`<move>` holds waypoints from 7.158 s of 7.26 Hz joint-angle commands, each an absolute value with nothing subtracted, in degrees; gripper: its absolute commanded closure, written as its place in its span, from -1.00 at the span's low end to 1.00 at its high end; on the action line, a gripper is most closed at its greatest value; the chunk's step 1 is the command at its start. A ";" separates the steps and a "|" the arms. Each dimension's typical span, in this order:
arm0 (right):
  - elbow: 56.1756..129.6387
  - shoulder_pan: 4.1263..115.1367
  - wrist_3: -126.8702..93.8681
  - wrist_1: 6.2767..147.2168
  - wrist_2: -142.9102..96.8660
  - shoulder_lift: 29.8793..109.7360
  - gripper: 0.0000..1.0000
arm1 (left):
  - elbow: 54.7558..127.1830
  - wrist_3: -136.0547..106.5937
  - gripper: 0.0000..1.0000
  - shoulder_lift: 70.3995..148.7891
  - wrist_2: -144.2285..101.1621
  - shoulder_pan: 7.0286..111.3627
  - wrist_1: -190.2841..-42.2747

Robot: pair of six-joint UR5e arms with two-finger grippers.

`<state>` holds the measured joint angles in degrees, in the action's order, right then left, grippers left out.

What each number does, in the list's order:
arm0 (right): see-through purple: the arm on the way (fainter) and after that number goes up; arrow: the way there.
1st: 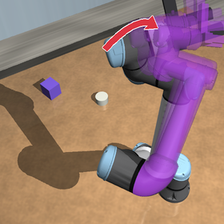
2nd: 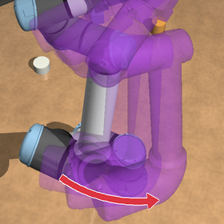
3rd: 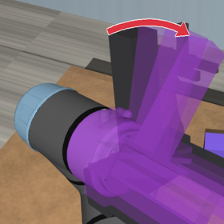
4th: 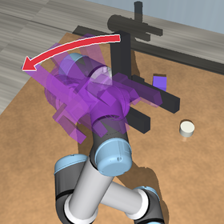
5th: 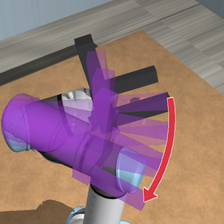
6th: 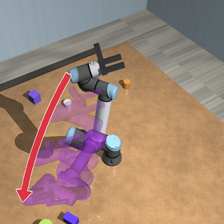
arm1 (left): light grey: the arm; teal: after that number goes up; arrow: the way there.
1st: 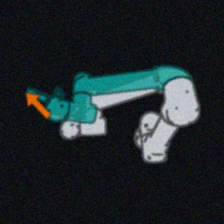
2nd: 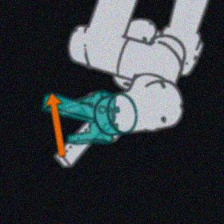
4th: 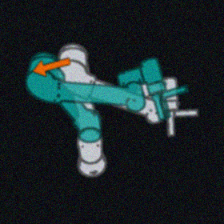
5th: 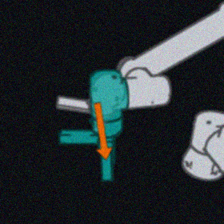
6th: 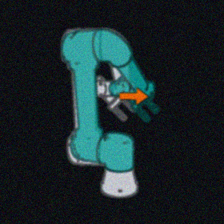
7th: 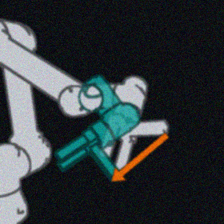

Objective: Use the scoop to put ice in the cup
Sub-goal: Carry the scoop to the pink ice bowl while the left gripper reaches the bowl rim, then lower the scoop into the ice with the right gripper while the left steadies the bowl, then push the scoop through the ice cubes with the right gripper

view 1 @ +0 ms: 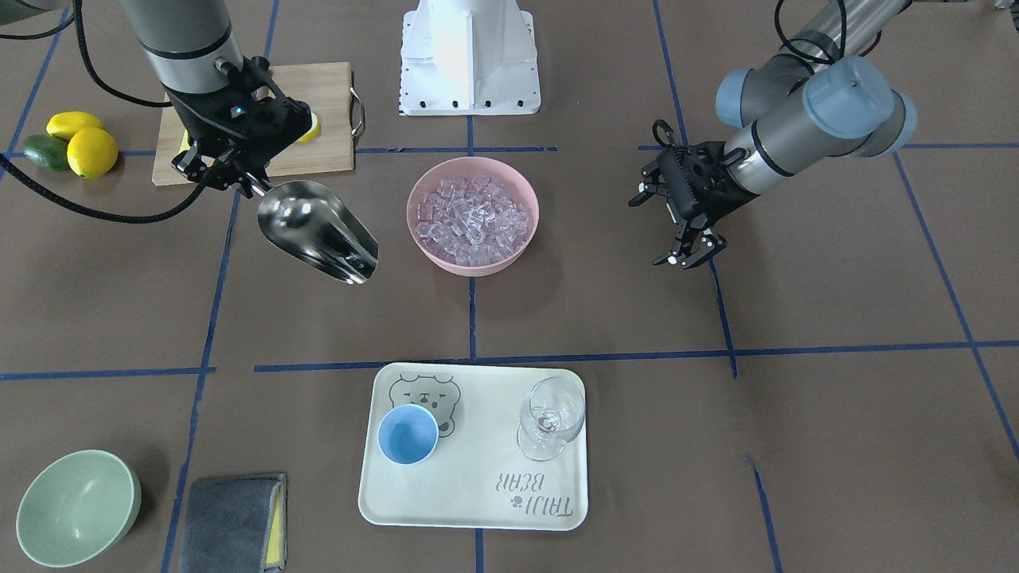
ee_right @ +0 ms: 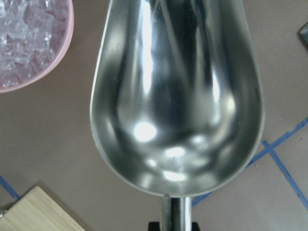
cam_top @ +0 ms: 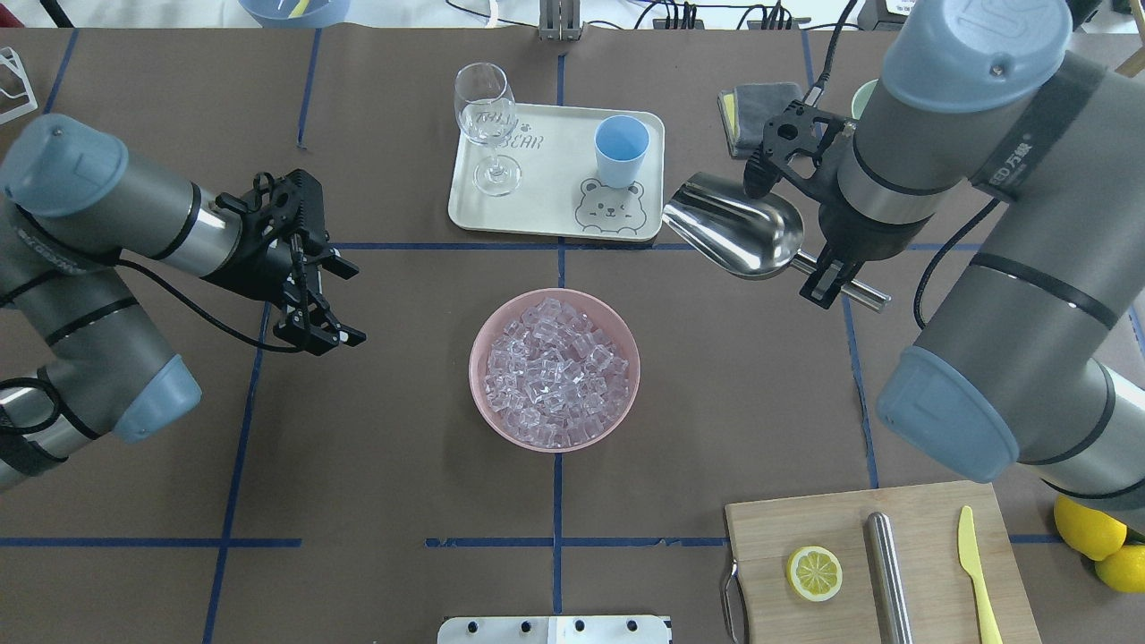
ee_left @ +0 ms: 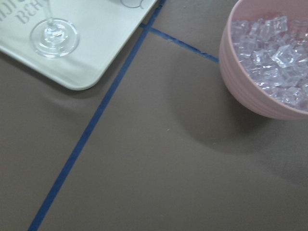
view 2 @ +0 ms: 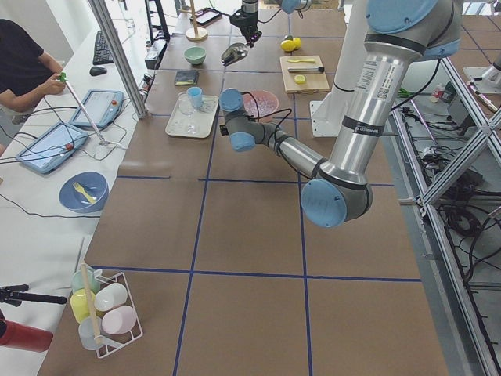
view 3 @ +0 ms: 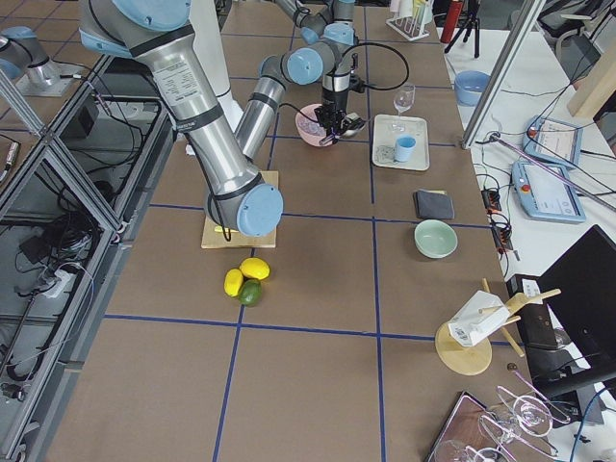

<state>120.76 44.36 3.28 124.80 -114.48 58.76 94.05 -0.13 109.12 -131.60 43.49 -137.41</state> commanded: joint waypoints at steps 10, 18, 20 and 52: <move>119.53 32.43 13.18 142.91 -101.69 49.83 1.00 | 86.75 -0.62 -1.00 113.81 -119.97 30.32 -150.21; 94.08 26.82 15.29 160.63 -93.80 25.61 1.00 | 86.57 -1.49 -1.00 114.61 -120.06 29.88 -150.21; 92.99 25.40 15.29 161.98 -91.50 25.92 1.00 | 86.57 -2.20 -1.00 114.87 -120.06 29.71 -150.21; 107.93 23.20 13.89 131.84 -92.02 46.93 1.00 | 86.66 -2.90 -1.00 115.31 -119.97 29.80 -151.00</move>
<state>107.75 23.16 14.06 132.77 -91.85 46.40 86.66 -2.90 115.31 -119.97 29.87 -151.06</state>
